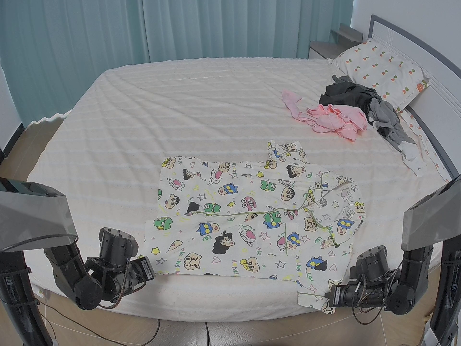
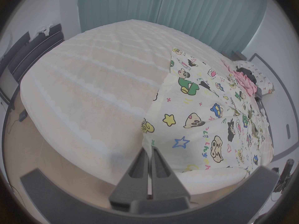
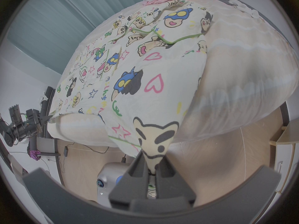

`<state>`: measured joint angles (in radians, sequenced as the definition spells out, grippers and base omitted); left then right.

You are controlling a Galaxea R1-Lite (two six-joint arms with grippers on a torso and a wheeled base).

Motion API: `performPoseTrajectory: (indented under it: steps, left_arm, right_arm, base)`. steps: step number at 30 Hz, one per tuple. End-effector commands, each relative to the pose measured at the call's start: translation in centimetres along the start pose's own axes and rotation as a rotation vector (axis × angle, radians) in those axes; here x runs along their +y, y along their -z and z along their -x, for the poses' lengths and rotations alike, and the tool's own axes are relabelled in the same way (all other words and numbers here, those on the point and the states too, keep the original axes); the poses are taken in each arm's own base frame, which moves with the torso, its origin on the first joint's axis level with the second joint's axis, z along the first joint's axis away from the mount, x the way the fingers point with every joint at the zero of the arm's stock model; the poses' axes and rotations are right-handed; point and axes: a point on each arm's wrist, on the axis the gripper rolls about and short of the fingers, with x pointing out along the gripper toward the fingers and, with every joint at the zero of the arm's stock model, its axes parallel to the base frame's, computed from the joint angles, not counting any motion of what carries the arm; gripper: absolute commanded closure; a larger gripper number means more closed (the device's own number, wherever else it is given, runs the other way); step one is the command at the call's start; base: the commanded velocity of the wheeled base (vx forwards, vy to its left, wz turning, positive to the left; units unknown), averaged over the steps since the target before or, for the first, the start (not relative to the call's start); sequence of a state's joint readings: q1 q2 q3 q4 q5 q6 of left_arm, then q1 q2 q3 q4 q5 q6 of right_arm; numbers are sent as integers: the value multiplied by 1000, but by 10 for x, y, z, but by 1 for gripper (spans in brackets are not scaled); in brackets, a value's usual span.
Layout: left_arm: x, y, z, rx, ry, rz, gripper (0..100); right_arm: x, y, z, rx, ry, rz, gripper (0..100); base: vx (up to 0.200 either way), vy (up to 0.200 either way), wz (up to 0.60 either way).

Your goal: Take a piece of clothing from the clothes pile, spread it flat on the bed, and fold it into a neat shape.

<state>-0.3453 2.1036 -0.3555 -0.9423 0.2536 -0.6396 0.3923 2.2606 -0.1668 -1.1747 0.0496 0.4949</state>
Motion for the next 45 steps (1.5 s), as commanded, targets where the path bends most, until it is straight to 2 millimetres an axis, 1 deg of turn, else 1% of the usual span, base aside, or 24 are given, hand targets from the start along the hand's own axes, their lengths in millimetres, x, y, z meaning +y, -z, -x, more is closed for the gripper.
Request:
performPoseTrajectory:
  steps: [1,2,5,14,27,32,34,39,40,45]
  left_arm:
    - [3,2,4,7,-5,-12,100]
    - [5,9,7,31,-14,-47,100]
    - [7,14,9,50,-20,-61,100]
    - [14,29,17,108,-35,-130,100]
    - [20,45,28,170,-49,-196,100]
    - [21,48,29,180,-52,-215,100]
    - [23,49,30,188,-56,-222,100]
    - [25,54,34,209,-64,-238,100]
    - [27,58,37,221,-65,-251,100]
    - [29,62,38,241,-72,-263,100]
  right_arm:
    - [-3,-1,12,-12,-6,-11,100]
    - [-7,3,16,16,-14,-14,100]
    - [-7,7,21,40,-43,-15,100]
    - [-12,21,33,101,-60,23,100]
    - [-12,23,34,112,-67,29,100]
    - [-11,23,42,128,-62,30,100]
    - [-11,24,48,150,-62,38,100]
    - [-12,28,51,193,-46,58,100]
    - [-13,30,52,211,-40,63,100]
    - [-14,33,54,237,-28,64,100]
  base:
    - [0,0,0]
    - [0,0,0]
    - [0,0,0]
    - [0,0,0]
    - [0,0,0]
    - [0,0,0]
    - [0,0,0]
    - [0,0,0]
    - [0,0,0]
    - [0,0,0]
